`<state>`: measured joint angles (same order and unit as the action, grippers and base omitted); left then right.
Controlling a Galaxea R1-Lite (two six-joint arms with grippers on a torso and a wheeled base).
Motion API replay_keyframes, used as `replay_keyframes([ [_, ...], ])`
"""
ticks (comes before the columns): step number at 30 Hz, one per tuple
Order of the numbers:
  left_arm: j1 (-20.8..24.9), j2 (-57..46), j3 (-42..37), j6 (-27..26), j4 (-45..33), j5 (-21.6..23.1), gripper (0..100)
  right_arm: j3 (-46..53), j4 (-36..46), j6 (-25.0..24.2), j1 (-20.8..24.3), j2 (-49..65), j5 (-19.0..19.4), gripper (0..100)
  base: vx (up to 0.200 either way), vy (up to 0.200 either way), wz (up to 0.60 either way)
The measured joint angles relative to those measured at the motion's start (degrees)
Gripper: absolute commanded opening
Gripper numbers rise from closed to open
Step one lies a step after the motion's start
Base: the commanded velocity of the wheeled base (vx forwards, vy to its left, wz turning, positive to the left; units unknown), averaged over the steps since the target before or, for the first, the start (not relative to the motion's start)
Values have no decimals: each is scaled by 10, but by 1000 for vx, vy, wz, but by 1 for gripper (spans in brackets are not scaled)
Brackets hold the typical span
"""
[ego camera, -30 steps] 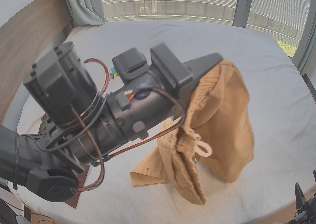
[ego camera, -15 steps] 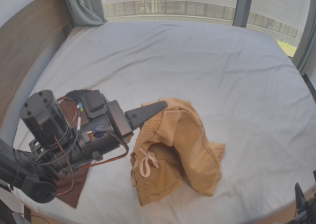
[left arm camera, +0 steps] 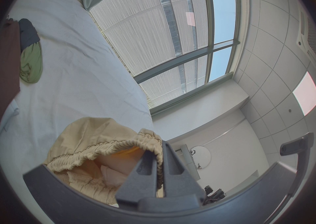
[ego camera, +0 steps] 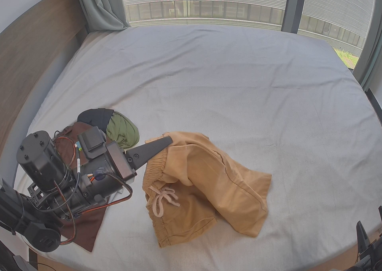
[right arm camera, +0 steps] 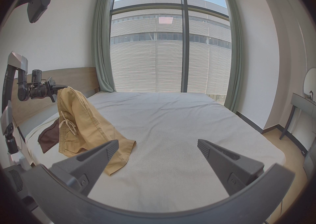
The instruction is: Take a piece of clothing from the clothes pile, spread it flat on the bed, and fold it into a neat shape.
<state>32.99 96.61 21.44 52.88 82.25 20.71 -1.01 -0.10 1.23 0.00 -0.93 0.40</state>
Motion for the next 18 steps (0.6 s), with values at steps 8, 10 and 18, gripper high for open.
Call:
replay_keyframes([
  [8, -29, 9, -32, -40, 22, 14, 0, 0, 0, 1, 0, 0, 0, 100, 0, 0, 0],
  [10, -41, 13, -37, -50, 29, 17, 0, 0, 0, 1, 0, 0, 0, 100, 0, 0, 0],
  [18, -91, 43, -57, -113, 48, 39, 0, 0, 0, 1, 0, 0, 0, 100, 0, 0, 0],
])
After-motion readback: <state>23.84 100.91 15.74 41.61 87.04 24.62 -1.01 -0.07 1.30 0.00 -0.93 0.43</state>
